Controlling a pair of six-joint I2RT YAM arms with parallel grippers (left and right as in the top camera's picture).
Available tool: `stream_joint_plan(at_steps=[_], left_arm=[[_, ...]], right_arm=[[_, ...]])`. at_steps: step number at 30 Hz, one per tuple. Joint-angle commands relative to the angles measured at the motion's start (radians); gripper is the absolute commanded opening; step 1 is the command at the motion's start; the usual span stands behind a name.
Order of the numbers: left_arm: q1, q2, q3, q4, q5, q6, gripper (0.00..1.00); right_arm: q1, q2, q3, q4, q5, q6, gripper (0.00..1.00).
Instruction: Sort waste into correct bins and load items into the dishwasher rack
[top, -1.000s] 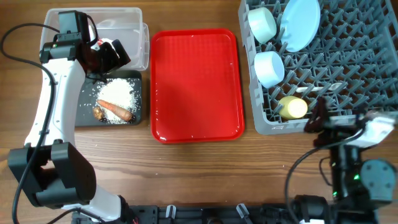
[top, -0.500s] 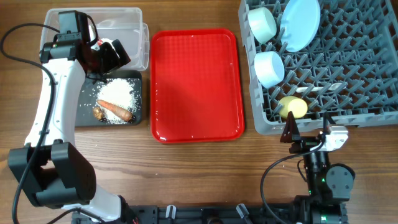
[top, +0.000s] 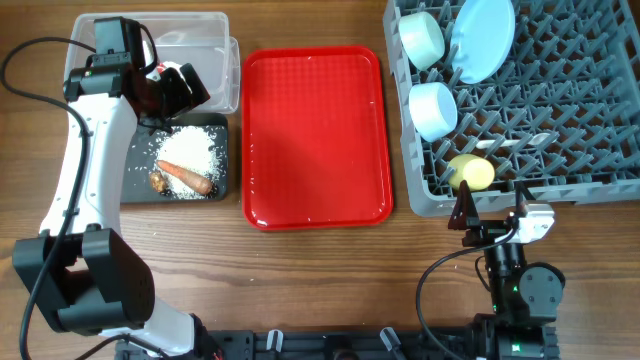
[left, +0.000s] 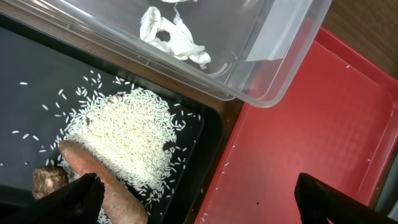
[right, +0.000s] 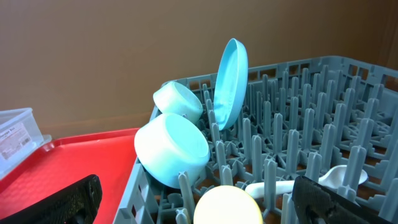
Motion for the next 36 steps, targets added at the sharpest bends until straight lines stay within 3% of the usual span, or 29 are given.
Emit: stream_joint_plan(at_steps=[1,17,22,29,36], left_arm=[[-0.002,-0.011,0.004,0.002,-0.006,0.005,1.0],[-0.003,-0.077,0.003,-0.005,-0.054,0.006,1.0],[-0.036,-0.175,-0.031,0.147,-0.046,0.086,1.0],[-0.063,-0.464,-0.345,0.473,-0.021,0.168,1.0],[-0.061,-0.857,-0.853,0.793,-0.021,0.167,1.0]], right_arm=[[0.005,-0.014,-0.003,0.006,-0.005,-0.013,1.0],[0.005,-0.014,-0.003,0.006,-0.005,-0.013,1.0],[0.005,-0.014,-0.003,0.006,-0.005,-0.013,1.0],[0.005,-0.014,-0.003,0.006,-0.005,-0.012,1.0],[0.005,-0.014,-0.003,0.006,-0.005,-0.013,1.0]])
